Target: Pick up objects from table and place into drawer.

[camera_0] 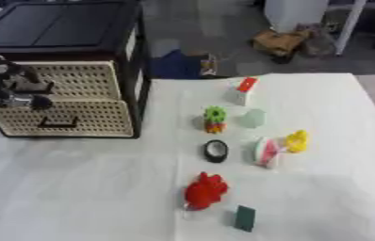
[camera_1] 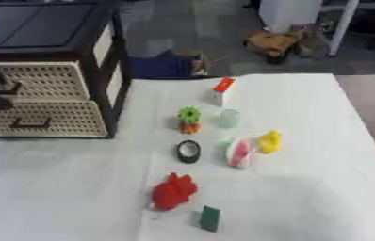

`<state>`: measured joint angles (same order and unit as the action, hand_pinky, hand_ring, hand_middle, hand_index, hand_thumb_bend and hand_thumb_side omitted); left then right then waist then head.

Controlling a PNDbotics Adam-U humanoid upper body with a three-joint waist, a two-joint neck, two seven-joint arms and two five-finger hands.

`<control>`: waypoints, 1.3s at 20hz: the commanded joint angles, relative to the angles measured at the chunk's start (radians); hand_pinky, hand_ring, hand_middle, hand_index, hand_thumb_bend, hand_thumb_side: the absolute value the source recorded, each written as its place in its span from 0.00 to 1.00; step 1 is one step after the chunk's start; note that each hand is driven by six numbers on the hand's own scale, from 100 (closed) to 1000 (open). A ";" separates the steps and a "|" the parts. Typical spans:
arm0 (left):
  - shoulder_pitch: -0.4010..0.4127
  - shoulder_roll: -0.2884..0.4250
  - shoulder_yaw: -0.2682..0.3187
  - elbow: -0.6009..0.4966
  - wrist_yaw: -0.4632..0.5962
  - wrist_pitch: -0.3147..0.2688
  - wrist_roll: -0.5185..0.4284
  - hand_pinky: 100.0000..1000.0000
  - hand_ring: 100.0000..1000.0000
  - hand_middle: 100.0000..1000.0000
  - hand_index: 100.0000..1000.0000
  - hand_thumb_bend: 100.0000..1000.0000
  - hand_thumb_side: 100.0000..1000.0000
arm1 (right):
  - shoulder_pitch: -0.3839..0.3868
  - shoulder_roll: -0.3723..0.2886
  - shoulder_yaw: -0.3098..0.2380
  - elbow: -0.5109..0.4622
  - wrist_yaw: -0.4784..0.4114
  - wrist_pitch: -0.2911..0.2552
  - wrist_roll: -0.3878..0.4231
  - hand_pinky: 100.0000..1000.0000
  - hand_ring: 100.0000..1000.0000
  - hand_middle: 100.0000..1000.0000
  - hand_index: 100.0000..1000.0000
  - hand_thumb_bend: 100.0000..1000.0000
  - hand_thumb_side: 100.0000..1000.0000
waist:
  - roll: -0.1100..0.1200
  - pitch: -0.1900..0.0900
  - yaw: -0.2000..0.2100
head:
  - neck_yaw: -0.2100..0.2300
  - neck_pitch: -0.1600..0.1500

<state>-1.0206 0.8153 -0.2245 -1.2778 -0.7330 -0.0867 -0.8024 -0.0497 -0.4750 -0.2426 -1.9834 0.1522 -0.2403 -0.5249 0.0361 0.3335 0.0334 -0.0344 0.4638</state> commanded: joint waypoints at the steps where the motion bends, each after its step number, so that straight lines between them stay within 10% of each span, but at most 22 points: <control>1: -0.022 0.017 0.005 0.007 -0.025 -0.007 -0.003 0.00 0.00 0.00 0.92 0.62 1.00 | -0.006 -0.013 -0.006 -0.017 0.006 0.000 0.003 0.64 0.59 0.57 0.82 0.00 1.00 | 0.000 -0.016 -0.001 | 0.004 -0.012; 26: -0.008 0.015 -0.008 0.026 -0.052 -0.037 -0.026 0.00 0.00 0.00 0.74 0.59 1.00 | -0.007 -0.010 -0.012 -0.017 0.000 0.006 0.002 0.65 0.60 0.57 0.83 0.00 1.00 | -0.001 -0.025 0.004 | 0.004 -0.004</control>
<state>-1.0205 0.7989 -0.2379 -1.2413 -0.7886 -0.1228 -0.8307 -0.0523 -0.4693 -0.2460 -1.9834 0.1522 -0.2357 -0.5219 0.0374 0.3308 0.0359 -0.0320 0.4640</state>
